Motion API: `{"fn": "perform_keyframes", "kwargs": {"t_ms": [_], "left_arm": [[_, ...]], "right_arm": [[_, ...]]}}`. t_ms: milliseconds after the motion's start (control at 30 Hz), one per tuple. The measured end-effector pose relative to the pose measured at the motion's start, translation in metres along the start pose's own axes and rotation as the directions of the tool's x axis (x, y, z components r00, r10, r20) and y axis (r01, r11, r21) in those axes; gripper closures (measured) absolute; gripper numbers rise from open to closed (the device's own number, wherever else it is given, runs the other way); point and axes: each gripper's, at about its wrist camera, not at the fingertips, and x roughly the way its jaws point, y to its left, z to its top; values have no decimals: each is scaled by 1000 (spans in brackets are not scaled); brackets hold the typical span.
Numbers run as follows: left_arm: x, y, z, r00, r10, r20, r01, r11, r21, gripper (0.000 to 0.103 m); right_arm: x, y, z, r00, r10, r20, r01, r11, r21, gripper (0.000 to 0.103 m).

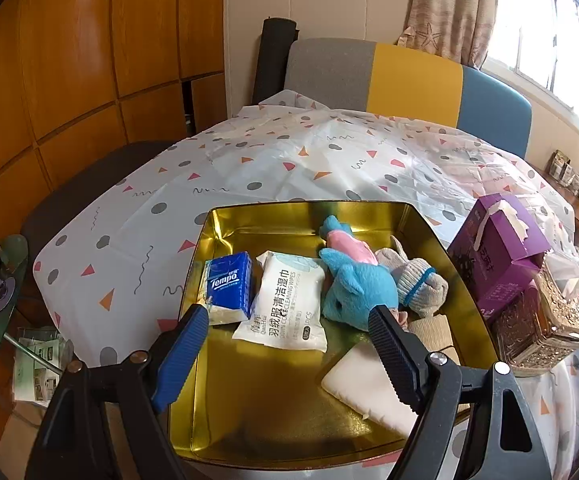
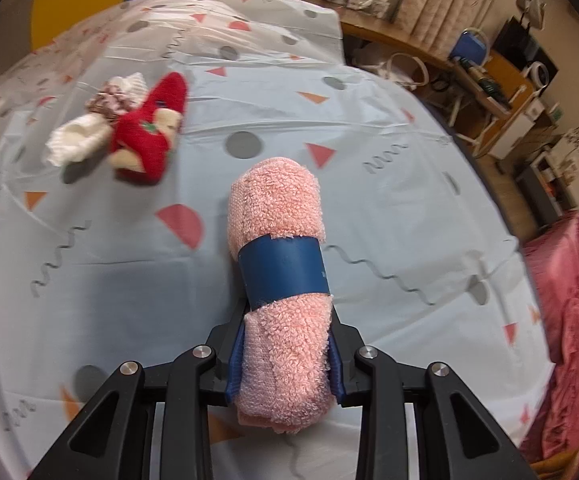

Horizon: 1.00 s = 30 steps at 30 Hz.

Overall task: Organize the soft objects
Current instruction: 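Carry the pink towel roll into the gold tray and open the right gripper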

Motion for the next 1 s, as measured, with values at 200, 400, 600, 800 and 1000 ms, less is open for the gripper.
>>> {"fn": "perform_keyframes", "kwargs": {"t_ms": [200, 400, 600, 800, 1000], "left_arm": [[-1, 3, -4, 1000, -8, -10, 8, 1000, 10, 20], [1, 5, -9, 1000, -13, -20, 14, 1000, 17, 20], [0, 4, -10, 1000, -25, -18, 25, 1000, 19, 20], [-1, 3, -11, 999, -29, -20, 30, 999, 25, 20], [0, 7, -12, 1000, -8, -20, 9, 1000, 19, 20]], "right_arm": [[-3, 12, 2, 995, 95, -42, -94, 995, 33, 70], [-39, 24, 11, 979, 197, 44, -201, 974, 109, 71], [-93, 73, 48, 945, 281, 168, -288, 957, 17, 71], [-158, 167, 89, 870, 415, 268, -377, 908, -182, 71], [-219, 276, 82, 777, 575, 256, -443, 789, -425, 71]]}}
